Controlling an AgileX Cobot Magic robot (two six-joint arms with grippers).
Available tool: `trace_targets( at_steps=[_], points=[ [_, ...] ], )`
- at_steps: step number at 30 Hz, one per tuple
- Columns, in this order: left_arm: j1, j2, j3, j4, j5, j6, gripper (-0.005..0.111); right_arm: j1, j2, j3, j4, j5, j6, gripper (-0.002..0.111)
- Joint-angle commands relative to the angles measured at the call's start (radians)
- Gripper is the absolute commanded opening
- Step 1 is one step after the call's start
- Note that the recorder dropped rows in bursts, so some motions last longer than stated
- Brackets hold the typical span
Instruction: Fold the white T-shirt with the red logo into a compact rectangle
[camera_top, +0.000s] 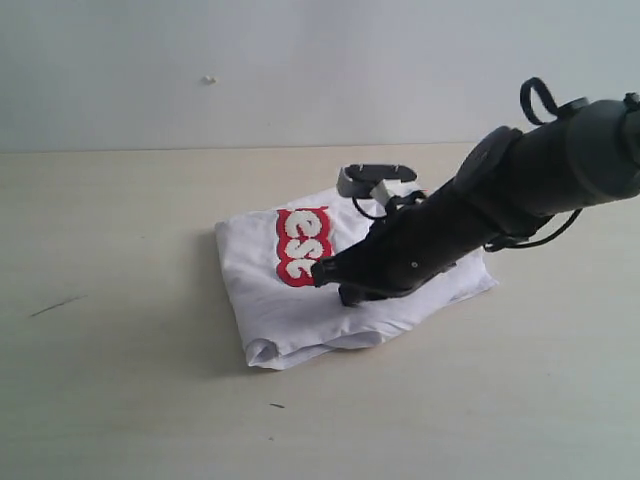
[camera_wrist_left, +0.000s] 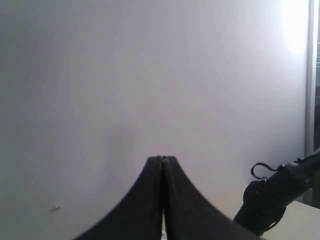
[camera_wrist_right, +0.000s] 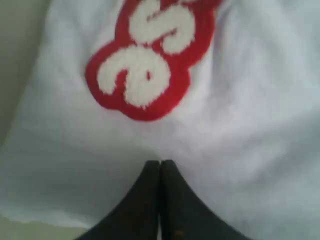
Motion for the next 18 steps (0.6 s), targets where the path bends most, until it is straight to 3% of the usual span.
trace_targets(
  at_steps=[1, 10, 18],
  points=[
    [0.002, -0.002, 0.004, 0.006, -0.015, 0.004, 0.0, 0.027, 0.065, -0.01, -0.007, 0.053, -0.015, 0.0],
    [0.002, -0.002, 0.004, 0.006, -0.006, 0.004, 0.0, 0.206, 0.076, -0.066, 0.007, -0.001, -0.007, 0.0],
    [0.002, -0.002, 0.004, 0.006, 0.003, 0.004, 0.0, 0.217, 0.058, -0.085, -0.013, -0.003, 0.021, 0.0]
  ],
)
